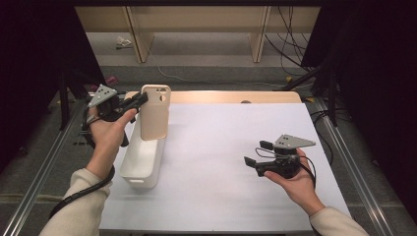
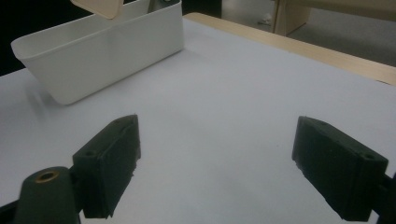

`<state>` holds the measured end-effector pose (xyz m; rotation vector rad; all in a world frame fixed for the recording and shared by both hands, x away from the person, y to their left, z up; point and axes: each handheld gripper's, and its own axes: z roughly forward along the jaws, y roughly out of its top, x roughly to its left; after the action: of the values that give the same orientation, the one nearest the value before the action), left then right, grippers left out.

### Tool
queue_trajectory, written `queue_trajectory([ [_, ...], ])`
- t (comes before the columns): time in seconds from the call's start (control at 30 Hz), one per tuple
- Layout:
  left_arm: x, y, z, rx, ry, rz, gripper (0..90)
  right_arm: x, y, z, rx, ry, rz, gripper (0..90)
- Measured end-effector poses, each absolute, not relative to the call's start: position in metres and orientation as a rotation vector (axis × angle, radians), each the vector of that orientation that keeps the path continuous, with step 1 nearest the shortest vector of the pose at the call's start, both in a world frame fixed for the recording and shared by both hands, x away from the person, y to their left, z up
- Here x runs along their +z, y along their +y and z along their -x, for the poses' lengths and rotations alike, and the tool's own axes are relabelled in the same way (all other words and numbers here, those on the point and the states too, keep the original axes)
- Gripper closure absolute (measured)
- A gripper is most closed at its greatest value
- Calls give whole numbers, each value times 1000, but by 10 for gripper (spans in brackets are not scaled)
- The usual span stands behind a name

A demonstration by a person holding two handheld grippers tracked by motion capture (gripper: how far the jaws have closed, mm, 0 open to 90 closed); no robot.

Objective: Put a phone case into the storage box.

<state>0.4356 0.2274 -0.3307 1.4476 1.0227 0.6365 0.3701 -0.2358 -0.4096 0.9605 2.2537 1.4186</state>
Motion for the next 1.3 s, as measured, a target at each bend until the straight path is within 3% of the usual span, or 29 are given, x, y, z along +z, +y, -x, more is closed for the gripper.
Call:
queue_trajectory([
  [0.5, -332, 247, -462, 676, 1026, -1480, 822, -410, -235, -370, 1413, 2259, -958, 162],
  [1.3, -370, 256, -500, 688, 1101, -1528, 819, -412, -235, -370, 1414, 2264, -956, 162],
])
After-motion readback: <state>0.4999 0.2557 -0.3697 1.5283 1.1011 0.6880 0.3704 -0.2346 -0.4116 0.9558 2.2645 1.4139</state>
